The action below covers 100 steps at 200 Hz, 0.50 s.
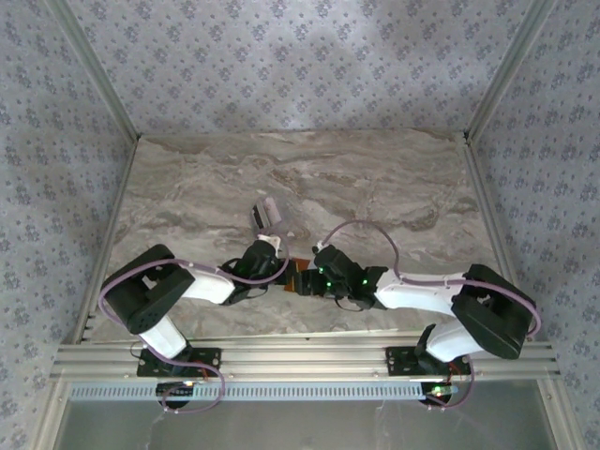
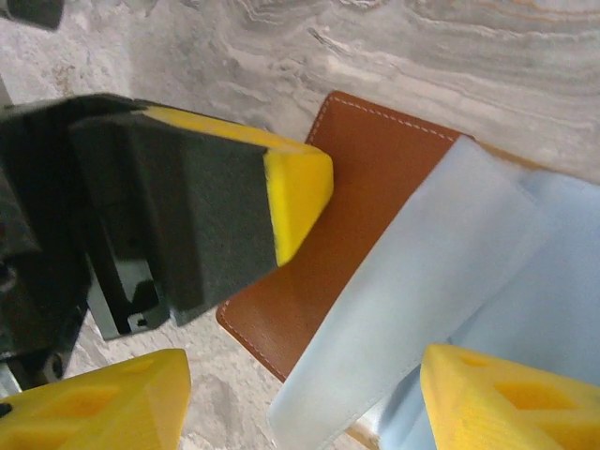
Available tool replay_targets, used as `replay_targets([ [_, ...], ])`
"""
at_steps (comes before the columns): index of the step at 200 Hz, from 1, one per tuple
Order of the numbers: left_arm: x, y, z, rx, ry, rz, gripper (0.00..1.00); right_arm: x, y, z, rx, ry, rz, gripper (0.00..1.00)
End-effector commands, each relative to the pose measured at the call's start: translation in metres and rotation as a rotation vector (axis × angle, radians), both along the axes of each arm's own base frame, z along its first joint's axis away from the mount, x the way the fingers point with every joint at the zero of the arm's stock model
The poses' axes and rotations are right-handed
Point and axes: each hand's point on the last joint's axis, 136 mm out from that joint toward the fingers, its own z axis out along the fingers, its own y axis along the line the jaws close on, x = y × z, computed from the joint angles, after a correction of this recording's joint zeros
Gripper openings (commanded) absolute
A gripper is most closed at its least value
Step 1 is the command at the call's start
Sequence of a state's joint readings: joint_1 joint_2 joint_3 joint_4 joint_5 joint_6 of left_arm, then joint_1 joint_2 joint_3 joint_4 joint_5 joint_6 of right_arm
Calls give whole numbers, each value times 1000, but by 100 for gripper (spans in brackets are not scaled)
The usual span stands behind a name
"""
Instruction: Put the credit cards into the card holder
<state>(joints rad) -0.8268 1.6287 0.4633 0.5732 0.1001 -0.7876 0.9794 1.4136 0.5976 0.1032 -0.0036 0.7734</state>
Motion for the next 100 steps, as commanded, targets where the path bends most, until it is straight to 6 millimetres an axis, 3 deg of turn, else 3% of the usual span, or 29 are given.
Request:
replay_targets([
  [1, -39, 38, -53, 186, 173, -1, 10, 8, 11, 9, 28, -16, 18, 68],
  [100, -43, 34, -38, 135, 157, -27, 17, 19, 21, 8, 161, 5, 34, 72],
])
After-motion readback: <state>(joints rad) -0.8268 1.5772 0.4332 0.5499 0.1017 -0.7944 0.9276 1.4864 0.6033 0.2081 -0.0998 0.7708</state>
